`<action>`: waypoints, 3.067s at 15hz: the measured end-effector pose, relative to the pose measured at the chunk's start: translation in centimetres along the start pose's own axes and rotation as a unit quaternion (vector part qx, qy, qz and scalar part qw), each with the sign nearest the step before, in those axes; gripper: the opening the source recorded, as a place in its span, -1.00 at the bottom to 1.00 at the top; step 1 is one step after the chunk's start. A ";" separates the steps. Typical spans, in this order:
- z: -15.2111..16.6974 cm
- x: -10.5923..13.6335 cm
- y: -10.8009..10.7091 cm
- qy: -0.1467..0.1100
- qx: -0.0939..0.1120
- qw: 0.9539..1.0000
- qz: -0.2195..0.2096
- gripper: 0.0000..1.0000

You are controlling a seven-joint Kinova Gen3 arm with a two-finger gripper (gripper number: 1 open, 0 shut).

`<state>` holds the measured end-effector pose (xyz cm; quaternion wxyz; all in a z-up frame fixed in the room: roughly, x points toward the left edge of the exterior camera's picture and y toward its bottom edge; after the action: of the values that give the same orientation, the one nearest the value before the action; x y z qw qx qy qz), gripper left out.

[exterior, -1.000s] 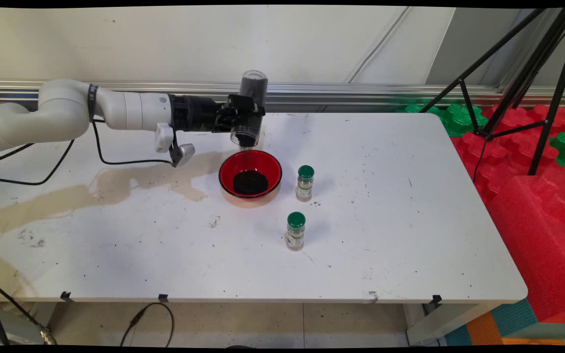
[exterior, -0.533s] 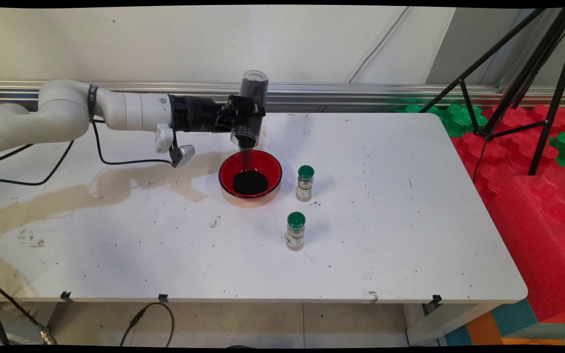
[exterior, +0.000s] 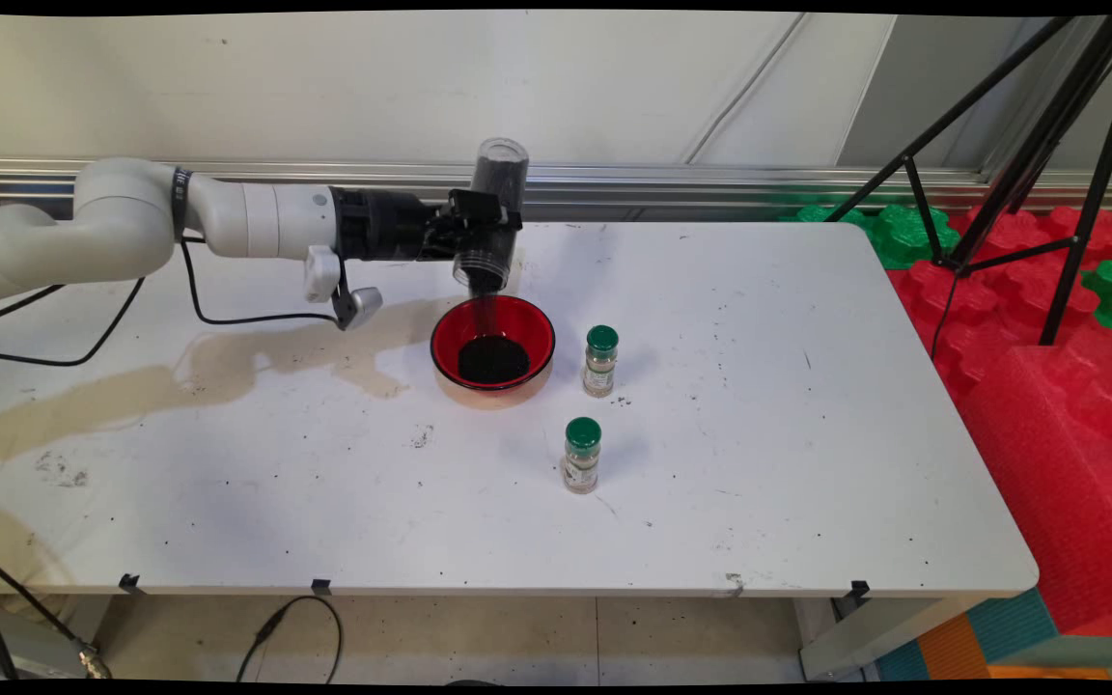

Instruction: Pour the black seasoning powder in the red bowl

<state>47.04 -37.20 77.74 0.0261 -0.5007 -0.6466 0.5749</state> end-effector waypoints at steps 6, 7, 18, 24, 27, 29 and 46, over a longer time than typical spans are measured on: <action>-0.1 0.1 0.0 0.001 0.001 1.000 0.004 -1.00; -0.1 0.1 0.0 0.001 0.001 1.000 0.005 -1.00; -0.1 0.3 0.0 0.000 0.001 1.000 0.007 -1.00; 0.0 0.4 0.0 0.000 0.000 1.000 0.007 -1.00; 0.0 0.4 0.0 -0.001 -0.001 1.000 0.007 -1.00; 0.0 0.4 0.0 -0.001 -0.001 1.000 0.006 -1.00; -0.2 0.4 0.4 0.006 -0.010 0.999 -0.037 -1.00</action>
<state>47.19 -36.85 77.33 0.0464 -0.4802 -0.6698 0.5644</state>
